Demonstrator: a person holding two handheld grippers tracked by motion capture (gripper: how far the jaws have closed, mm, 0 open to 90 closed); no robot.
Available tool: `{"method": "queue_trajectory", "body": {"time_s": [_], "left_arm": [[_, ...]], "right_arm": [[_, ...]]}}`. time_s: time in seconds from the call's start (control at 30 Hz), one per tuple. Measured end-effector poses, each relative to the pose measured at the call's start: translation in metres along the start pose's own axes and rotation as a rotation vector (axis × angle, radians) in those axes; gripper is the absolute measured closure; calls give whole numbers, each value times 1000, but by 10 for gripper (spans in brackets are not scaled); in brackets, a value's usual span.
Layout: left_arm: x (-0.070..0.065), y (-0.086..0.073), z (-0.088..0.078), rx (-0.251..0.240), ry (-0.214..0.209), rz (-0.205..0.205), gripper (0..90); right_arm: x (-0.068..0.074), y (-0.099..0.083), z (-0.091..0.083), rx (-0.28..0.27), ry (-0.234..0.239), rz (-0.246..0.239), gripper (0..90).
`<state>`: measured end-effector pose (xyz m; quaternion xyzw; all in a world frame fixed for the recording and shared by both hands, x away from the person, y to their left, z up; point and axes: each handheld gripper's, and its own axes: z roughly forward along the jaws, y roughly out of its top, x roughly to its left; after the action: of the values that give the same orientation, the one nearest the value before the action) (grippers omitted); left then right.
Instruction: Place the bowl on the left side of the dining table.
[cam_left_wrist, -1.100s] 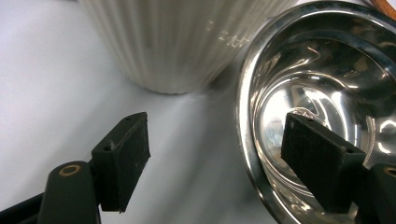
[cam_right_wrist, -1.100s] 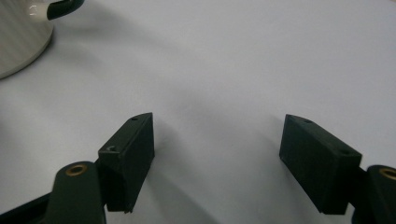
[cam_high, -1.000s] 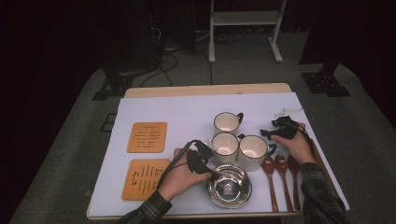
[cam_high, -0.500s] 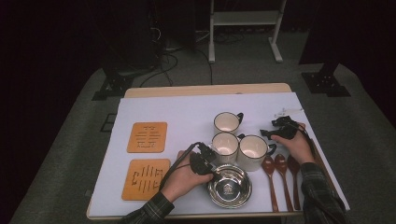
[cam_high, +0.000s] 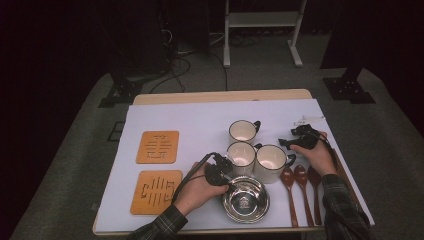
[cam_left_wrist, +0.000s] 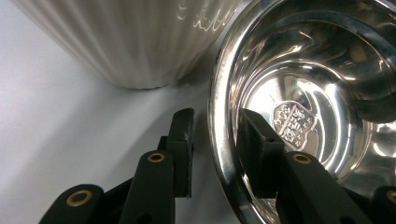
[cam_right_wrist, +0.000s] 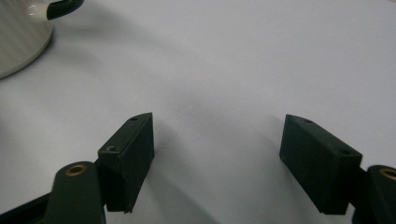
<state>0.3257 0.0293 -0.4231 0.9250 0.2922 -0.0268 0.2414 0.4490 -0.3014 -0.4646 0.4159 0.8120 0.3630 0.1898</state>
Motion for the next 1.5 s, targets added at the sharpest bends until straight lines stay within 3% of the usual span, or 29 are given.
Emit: {"method": "queue_trajectory", "body": {"time_s": [0.2, 0.73, 1.5], "left_arm": [[-1, 1, 3, 7, -11, -1, 732], [0, 2, 1, 0, -28, -19, 768], [2, 1, -14, -34, -76, -30, 825]], "right_arm": [[0, 0, 0, -1, -3, -1, 245], [0, 0, 0, 0, -3, 0, 244], [0, 0, 0, 0, -3, 0, 244]]}}
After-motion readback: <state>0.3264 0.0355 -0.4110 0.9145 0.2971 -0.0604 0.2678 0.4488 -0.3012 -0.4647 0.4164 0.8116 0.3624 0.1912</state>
